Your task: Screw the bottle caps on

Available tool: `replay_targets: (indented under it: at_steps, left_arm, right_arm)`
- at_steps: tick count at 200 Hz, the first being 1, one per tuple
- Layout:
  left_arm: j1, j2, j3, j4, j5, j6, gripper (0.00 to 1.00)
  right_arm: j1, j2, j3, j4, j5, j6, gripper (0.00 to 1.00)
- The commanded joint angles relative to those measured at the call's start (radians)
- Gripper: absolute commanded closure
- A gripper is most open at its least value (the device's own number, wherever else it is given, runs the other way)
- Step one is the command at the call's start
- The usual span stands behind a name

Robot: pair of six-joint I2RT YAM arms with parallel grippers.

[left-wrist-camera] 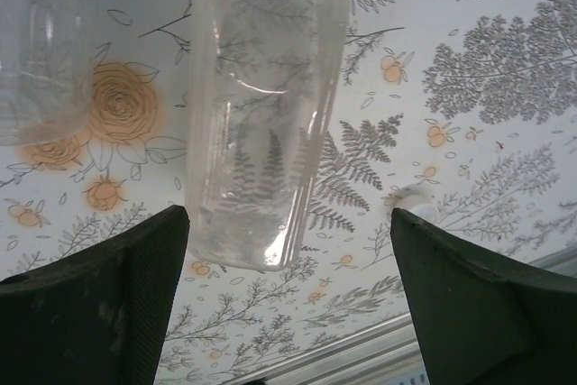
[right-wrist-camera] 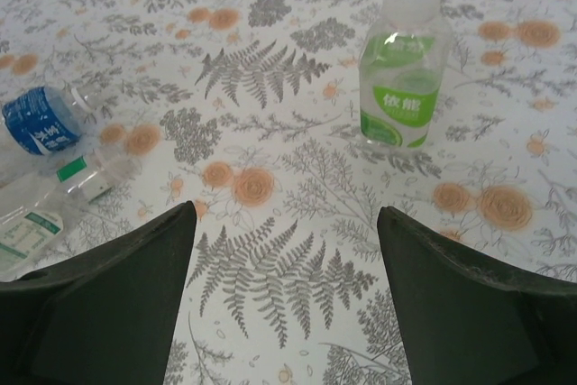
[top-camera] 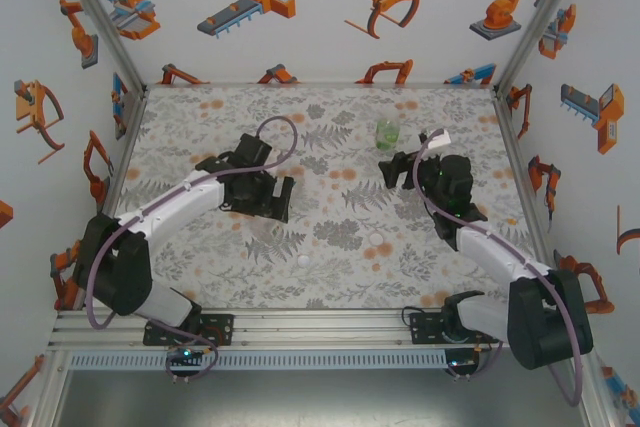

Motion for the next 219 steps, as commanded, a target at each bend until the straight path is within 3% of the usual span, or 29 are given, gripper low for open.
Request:
replay_targets:
  at_steps: [1, 46, 131, 219]
  left_arm:
    - [0.002, 0.005, 0.046, -0.045, -0.046, 0.014, 0.15]
    - [0.013, 0.092, 0.100, -0.049, -0.047, 0.045, 0.14]
    - [0.010, 0.228, 0.102, 0.030, -0.045, 0.102, 0.14]
    - [0.005, 0.342, 0.079, 0.025, -0.065, 0.094, 0.23]
  right_arm:
    - [0.011, -0.029, 0.071, -0.113, -0.024, 0.024, 0.28]
    - [0.016, -0.088, 0.112, -0.265, -0.036, 0.020, 0.28]
    - [0.043, -0.237, 0.063, -0.331, -0.003, -0.002, 0.29]
    - [0.064, -0.300, 0.053, -0.414, 0.040, 0.003, 0.30]
